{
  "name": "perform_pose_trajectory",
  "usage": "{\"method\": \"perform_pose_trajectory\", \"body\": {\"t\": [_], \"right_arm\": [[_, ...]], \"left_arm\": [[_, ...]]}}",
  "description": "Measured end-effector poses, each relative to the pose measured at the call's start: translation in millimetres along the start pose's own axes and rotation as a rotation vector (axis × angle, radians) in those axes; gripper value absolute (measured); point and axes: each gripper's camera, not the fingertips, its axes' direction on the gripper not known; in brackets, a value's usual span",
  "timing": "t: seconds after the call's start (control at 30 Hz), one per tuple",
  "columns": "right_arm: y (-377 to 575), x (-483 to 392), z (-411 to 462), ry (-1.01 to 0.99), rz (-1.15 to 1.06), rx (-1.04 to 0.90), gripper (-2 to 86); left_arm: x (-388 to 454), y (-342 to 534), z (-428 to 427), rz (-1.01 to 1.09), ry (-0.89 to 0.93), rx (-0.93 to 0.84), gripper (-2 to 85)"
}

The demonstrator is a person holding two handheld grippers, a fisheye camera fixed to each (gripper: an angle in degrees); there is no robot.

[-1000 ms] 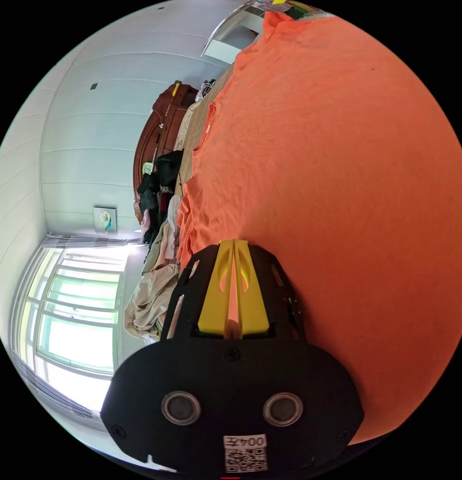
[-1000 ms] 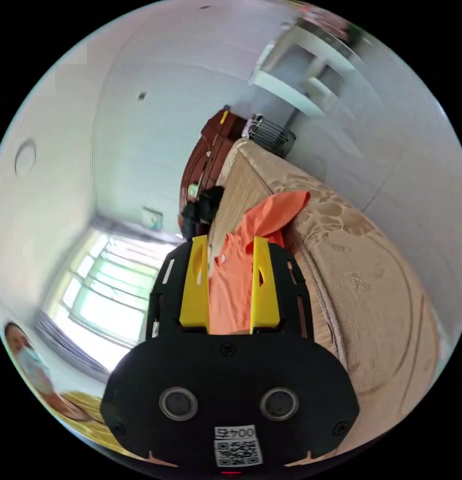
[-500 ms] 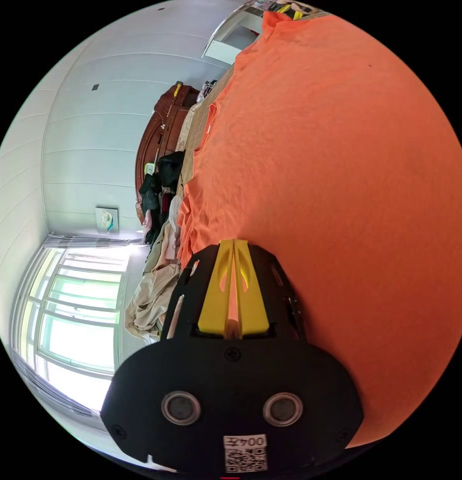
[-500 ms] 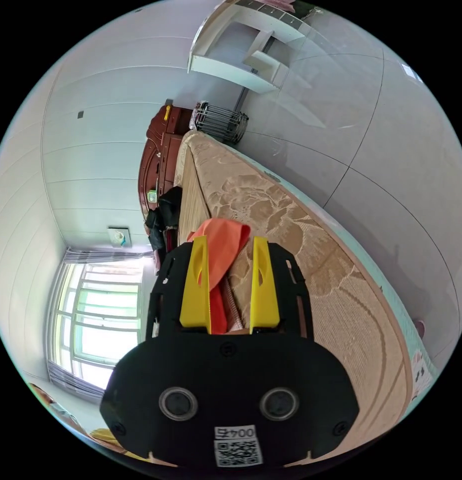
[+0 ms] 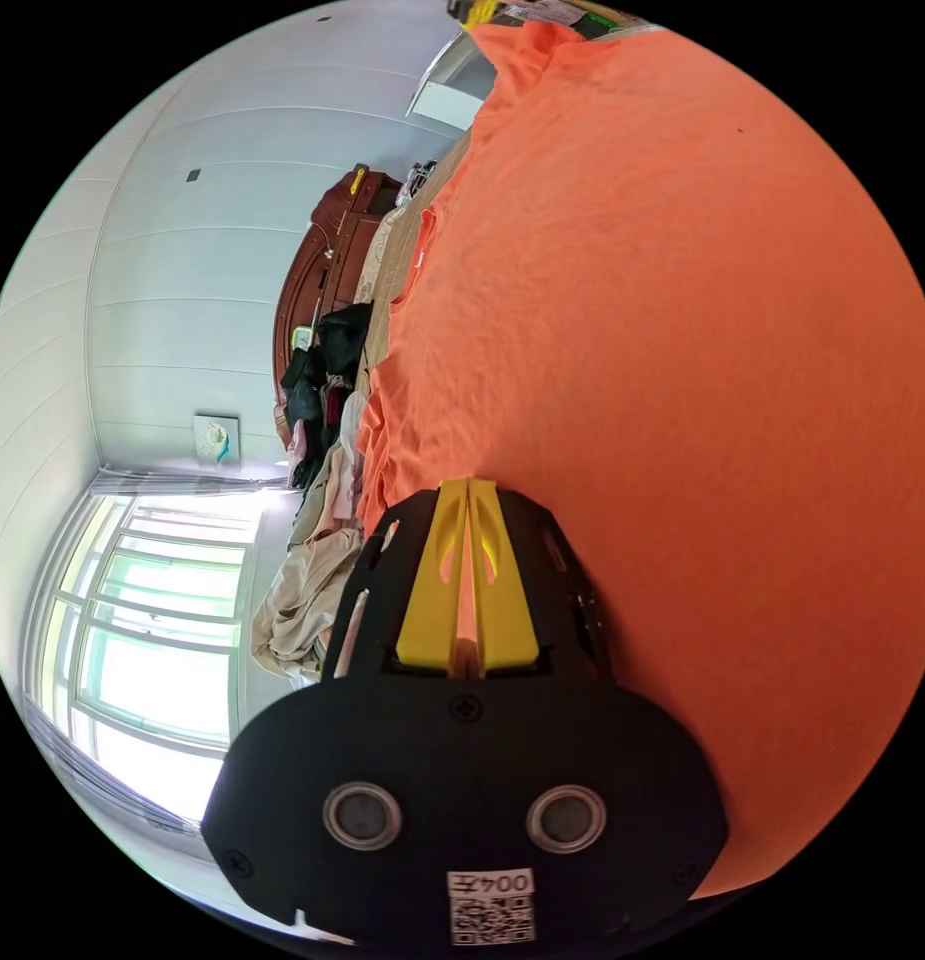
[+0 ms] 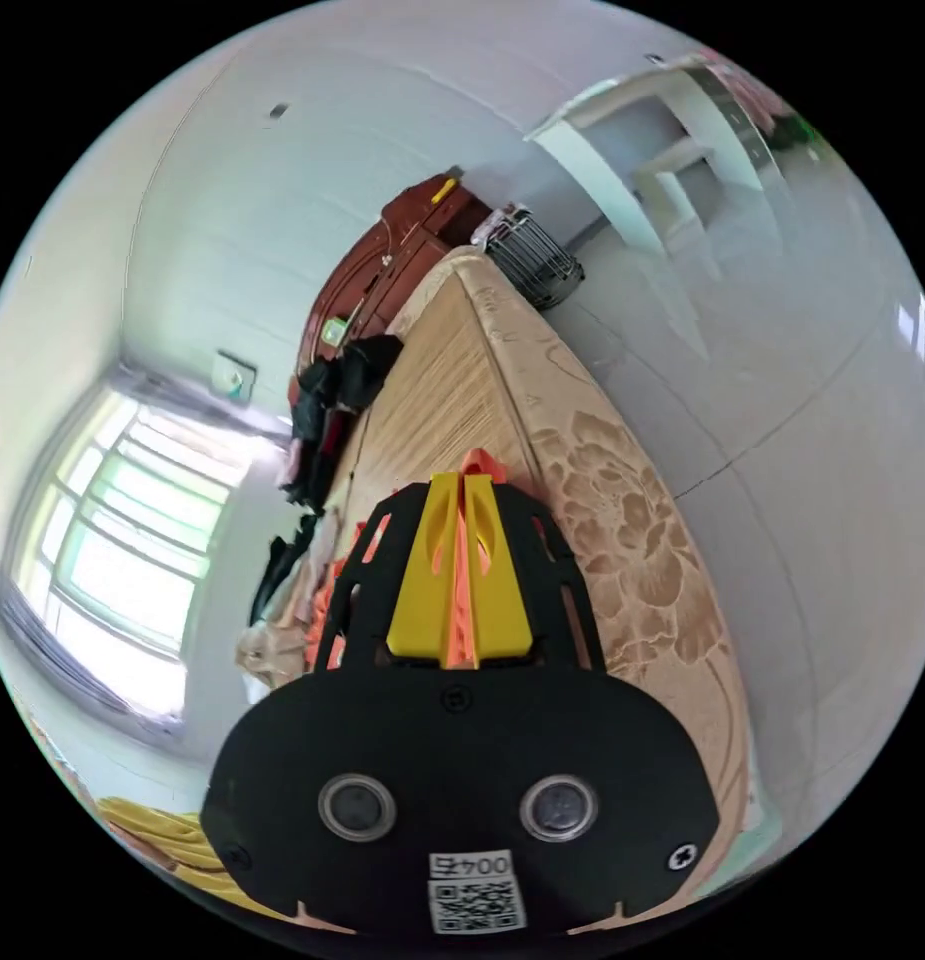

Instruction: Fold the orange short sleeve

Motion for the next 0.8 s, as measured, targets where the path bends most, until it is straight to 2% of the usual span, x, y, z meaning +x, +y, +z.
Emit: {"method": "perform_pose_trajectory", "body": {"t": [0.2,0.47,0.67,0.8], "right_arm": [[-21,-182,38,0.305,-0.303,-0.120,-0.4],[26,-370,168,0.720,-0.624,-0.261,0.0],[68,-417,252,0.783,-0.698,-0.390,2.3],[79,-428,280,0.756,-0.733,-0.503,10.5]], "left_arm": [[-15,-1,0,-0.001,-0.011,0.002,0.1],[-30,-1,3,-0.003,-0.026,0.008,0.1],[-40,-1,8,-0.004,-0.027,0.008,0.1],[-45,0,13,-0.004,-0.028,0.007,0.1]]}}
